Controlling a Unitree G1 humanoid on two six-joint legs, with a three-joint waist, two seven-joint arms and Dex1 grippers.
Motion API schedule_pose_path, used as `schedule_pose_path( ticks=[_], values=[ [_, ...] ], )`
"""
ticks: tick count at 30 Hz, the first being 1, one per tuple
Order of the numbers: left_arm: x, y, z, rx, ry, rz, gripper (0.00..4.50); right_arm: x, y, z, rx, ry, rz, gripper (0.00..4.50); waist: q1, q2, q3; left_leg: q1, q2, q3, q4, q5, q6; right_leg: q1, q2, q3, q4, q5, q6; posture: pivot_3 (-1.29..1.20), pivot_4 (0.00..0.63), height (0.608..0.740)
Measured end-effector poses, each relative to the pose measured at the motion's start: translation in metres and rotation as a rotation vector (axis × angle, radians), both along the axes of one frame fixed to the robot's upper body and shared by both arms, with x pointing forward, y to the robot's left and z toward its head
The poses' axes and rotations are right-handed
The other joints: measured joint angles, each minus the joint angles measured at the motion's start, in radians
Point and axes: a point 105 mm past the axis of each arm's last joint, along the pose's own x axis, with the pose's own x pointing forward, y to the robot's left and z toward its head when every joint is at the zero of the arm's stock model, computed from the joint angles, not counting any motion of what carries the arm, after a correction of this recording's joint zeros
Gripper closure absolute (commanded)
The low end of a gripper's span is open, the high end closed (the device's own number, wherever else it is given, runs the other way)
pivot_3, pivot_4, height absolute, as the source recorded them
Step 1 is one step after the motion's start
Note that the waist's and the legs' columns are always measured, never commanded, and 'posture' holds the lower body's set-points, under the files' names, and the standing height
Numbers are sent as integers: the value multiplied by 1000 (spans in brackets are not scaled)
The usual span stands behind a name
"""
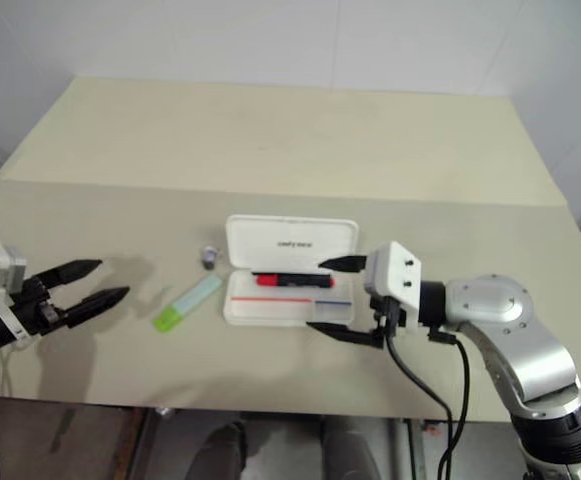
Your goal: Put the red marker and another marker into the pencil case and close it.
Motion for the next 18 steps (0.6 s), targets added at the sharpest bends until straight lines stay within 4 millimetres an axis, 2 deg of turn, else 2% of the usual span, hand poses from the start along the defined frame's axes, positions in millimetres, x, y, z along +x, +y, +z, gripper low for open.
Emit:
schedule_pose_path(
  ticks=[5, 11, 18],
  values=[
    [-9, -23, -29, -2, 149, -95, 0, 3, -1, -1, 5, -7, -17, 21, -2, 0, 0, 0, 0, 0, 0, 0, 0, 0, 0, 0, 0, 0, 0, 0, 150, 740],
    [-12, -40, -47, 69, 241, -189, 0, -2, -4, -8, 25, 18, -9, 21, -1, 0, 0, 0, 0, 0, 0, 0, 0, 0, 0, 0, 0, 0, 0, 0, 150, 740],
    [-5, -45, -49, 107, 214, -236, 0, -4, -13, -7, 31, 3, -25, 21, 2, 0, 0, 2, 0, 0, 1, 0, 0, 1, 0, 0, 0, 0, 0, 0, 150, 740]
  ],
)
